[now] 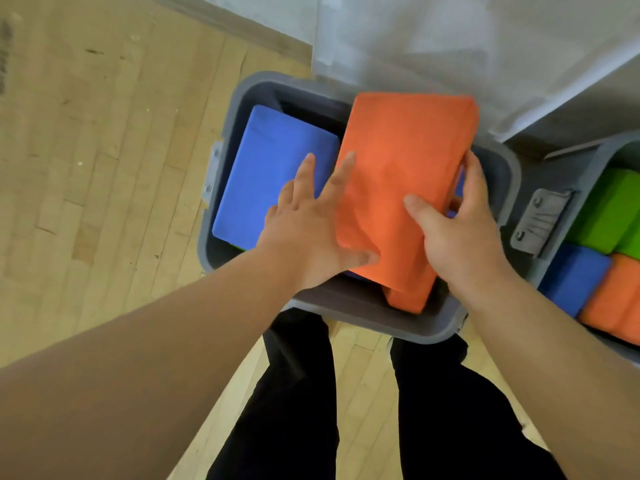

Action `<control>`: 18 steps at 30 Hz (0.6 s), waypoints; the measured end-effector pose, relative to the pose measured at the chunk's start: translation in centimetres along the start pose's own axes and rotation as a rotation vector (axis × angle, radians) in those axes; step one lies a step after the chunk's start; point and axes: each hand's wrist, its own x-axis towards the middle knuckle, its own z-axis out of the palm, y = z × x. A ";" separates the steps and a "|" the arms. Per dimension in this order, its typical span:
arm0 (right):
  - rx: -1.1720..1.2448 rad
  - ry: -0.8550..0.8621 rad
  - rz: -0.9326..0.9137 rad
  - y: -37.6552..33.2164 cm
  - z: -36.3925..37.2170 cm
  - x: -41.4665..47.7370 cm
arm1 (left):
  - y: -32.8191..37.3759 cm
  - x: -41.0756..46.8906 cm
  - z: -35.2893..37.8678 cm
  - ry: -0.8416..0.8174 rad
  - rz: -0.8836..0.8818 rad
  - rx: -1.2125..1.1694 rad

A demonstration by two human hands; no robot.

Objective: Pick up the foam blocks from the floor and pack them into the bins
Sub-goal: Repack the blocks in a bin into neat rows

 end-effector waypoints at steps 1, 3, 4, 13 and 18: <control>0.052 -0.016 0.002 -0.9 -0.3 -0.4 | 0.3 -0.7 -1.0 0.022 0.023 -0.008; 0.115 -0.094 -0.006 -2.5 0.2 -0.7 | 0.4 -1.7 -3.1 0.069 0.036 -0.005; 0.153 -0.159 -0.015 -3.0 1.0 -0.4 | 0.0 -2.0 -3.9 0.093 0.025 0.012; -0.436 -0.163 -0.057 -0.3 8.6 7.5 | -4.3 2.2 -2.4 0.084 -0.293 0.188; -0.910 -0.230 -0.084 3.1 6.2 13.2 | -2.0 4.3 -0.3 0.095 -0.285 0.165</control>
